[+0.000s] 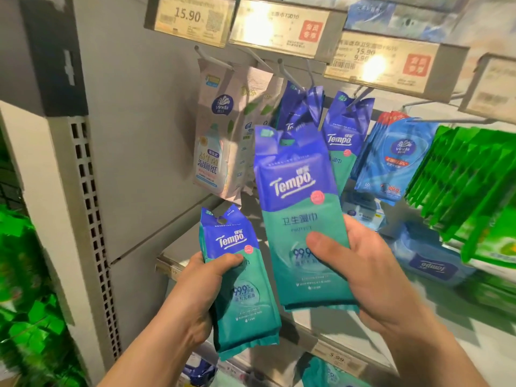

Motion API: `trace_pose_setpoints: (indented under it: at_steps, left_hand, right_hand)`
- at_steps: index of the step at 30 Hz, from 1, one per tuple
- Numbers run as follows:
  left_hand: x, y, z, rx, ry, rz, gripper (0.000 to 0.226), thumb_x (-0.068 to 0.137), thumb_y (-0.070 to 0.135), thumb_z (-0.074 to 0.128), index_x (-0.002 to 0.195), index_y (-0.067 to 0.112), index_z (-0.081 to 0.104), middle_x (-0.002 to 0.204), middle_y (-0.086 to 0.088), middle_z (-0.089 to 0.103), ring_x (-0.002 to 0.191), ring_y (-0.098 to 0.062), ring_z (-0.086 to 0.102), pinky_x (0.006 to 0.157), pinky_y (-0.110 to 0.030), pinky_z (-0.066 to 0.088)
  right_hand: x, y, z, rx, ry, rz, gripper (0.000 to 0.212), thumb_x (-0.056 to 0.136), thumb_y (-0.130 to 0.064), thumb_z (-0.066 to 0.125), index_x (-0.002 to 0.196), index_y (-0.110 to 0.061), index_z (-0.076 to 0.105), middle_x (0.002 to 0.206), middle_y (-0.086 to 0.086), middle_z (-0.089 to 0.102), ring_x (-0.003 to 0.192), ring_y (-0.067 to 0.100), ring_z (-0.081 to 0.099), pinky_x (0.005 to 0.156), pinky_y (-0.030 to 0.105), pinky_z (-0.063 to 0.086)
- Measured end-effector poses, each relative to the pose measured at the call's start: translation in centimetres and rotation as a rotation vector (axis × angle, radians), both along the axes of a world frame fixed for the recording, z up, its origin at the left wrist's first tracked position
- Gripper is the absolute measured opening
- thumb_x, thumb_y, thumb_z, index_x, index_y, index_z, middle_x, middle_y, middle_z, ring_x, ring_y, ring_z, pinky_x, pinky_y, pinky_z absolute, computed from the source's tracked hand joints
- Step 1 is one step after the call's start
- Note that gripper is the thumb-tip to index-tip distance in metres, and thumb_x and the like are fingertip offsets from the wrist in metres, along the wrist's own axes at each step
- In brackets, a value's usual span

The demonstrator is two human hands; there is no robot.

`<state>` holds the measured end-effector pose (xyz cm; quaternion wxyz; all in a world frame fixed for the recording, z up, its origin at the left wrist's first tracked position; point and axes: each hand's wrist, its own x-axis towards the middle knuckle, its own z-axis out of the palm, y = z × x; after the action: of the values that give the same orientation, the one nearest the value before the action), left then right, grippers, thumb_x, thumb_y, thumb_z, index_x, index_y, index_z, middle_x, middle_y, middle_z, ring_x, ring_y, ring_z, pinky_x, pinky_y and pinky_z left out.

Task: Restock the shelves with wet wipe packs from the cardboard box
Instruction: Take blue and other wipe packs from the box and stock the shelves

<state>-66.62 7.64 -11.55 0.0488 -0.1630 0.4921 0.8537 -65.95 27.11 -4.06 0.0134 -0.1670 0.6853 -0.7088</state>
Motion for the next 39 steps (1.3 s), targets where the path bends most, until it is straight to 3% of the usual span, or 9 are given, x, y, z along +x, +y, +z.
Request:
trace_pose_setpoints:
  at_steps: [10, 16, 25, 39]
  left_hand:
    - [0.4, -0.3, 0.2, 0.059, -0.045, 0.026, 0.005, 0.094, 0.017, 0.065, 0.098, 0.015, 0.064, 0.077, -0.012, 0.076, 0.058, -0.025, 0.069, 0.059, -0.031, 0.053]
    - [-0.1, -0.8, 0.7, 0.041, -0.075, 0.035, 0.03, 0.095, 0.013, 0.063, 0.121, -0.001, 0.064, 0.06, -0.01, 0.072, 0.042, -0.02, 0.066, 0.035, -0.022, 0.047]
    - [-0.7, -0.9, 0.1, 0.037, -0.095, 0.024, 0.039, 0.094, 0.015, 0.063, 0.129, -0.003, 0.061, 0.061, -0.011, 0.073, 0.043, -0.02, 0.067, 0.036, -0.021, 0.047]
    - [-1.1, -0.8, -0.4, 0.081, -0.095, 0.034, 0.041, 0.093, 0.015, 0.064, 0.13, -0.003, 0.059, 0.062, -0.011, 0.073, 0.044, -0.021, 0.068, 0.037, -0.022, 0.049]
  right_hand:
    - [-1.2, -2.2, 4.8, 0.002, 0.177, 0.05, 0.039, 0.081, -0.018, 0.071, 0.118, -0.006, 0.067, 0.112, 0.016, 0.076, 0.096, 0.034, 0.074, 0.081, 0.045, 0.061]
    - [-1.7, -2.9, 5.1, -0.013, 0.214, 0.056, 0.031, 0.082, -0.02, 0.072, 0.113, -0.015, 0.069, 0.112, 0.013, 0.076, 0.098, 0.033, 0.074, 0.08, 0.045, 0.061]
    - [-2.0, -3.2, 5.3, 0.01, 0.273, 0.073, 0.033, 0.081, -0.02, 0.073, 0.114, -0.022, 0.066, 0.113, 0.008, 0.077, 0.097, 0.029, 0.075, 0.075, 0.04, 0.061]
    - [-3.7, -3.2, 4.6, -0.056, 0.138, -0.048, 0.037, 0.081, -0.025, 0.077, 0.115, -0.013, 0.069, 0.11, 0.011, 0.077, 0.098, 0.032, 0.075, 0.08, 0.044, 0.062]
